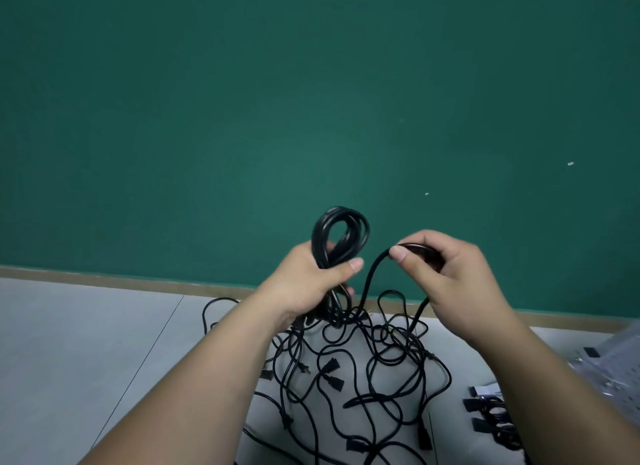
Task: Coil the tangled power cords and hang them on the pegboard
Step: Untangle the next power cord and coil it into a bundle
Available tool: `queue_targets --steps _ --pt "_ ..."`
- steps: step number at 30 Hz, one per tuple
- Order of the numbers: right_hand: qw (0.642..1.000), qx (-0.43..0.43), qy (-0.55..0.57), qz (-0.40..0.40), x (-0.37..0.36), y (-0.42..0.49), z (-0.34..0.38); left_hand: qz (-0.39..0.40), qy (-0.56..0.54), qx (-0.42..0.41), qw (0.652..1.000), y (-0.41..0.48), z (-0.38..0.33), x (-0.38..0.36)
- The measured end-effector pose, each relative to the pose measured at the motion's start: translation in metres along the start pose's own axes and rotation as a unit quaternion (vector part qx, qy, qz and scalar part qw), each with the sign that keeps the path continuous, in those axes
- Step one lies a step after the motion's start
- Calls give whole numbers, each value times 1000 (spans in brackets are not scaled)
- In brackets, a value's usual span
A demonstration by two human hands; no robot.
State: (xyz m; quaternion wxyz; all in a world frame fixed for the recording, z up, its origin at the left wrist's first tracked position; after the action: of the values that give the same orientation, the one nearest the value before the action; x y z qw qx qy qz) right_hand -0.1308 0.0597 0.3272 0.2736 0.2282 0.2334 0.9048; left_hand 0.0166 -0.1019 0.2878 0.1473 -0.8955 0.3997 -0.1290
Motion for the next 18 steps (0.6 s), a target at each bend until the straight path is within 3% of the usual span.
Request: queue_targets --steps 5,11,15,18 --pt "995 39 -69 -61 3 0 -2 144 -39 21 989 -12 0 -32" --pt "971 166 -171 -24 -3 -1 8 165 -1 -1 986 -14 1 -53" --pt "962 145 -233 -1 -3 0 2 211 62 2 976 -18 5 -64" --pt "964 111 -241 -19 4 1 -1 186 81 25 979 -17 10 -67"
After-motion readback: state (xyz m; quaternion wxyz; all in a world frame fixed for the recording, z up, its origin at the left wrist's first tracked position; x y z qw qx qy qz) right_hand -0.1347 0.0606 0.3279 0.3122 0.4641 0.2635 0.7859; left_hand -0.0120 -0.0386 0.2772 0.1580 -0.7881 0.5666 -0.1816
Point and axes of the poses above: each hand's wrist, its own y-axis towards the middle knuckle, its own x-axis out of the back of the hand, z = x × y, the point moved 3 cm from there along y, towards the middle knuckle, and after that the axes turned 15 degrees about x, right-handed, at the moved point
